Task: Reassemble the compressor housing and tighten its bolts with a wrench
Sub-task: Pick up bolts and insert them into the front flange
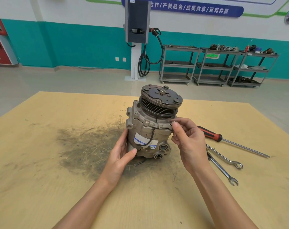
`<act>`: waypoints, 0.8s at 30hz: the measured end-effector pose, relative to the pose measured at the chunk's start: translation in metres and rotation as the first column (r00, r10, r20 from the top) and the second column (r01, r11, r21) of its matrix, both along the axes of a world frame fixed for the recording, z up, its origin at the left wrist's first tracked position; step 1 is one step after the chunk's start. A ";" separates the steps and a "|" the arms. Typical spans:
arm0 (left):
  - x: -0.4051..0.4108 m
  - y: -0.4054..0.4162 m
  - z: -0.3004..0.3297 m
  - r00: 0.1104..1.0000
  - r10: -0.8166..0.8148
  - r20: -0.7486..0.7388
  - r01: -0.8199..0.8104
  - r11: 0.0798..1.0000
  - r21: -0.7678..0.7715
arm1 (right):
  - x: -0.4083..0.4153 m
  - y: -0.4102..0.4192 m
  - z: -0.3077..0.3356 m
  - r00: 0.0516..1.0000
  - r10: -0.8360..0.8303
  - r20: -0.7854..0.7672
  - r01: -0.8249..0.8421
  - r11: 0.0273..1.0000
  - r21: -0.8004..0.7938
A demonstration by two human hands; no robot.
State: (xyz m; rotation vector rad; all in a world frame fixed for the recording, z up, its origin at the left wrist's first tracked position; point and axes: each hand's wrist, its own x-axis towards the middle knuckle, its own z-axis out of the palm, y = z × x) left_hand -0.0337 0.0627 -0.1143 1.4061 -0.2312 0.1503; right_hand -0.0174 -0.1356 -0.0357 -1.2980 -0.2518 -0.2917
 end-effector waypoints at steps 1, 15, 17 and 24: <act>0.000 0.000 0.000 1.000 0.001 -0.002 -0.001 1.000 0.001 | 0.000 0.000 0.000 1.000 -0.003 0.001 0.003 1.000 0.006; 0.000 0.000 0.001 1.000 -0.002 -0.003 0.002 1.000 0.007 | 0.000 0.003 0.003 0.998 -0.069 0.004 0.070 0.997 -0.024; 0.000 0.000 0.000 1.000 -0.002 -0.002 0.002 1.000 0.008 | 0.000 0.002 0.002 0.998 -0.062 0.009 0.062 0.998 -0.020; 0.001 0.000 -0.001 1.000 -0.002 -0.002 0.002 1.000 0.009 | -0.001 0.001 0.000 0.999 -0.024 0.030 0.026 0.998 -0.057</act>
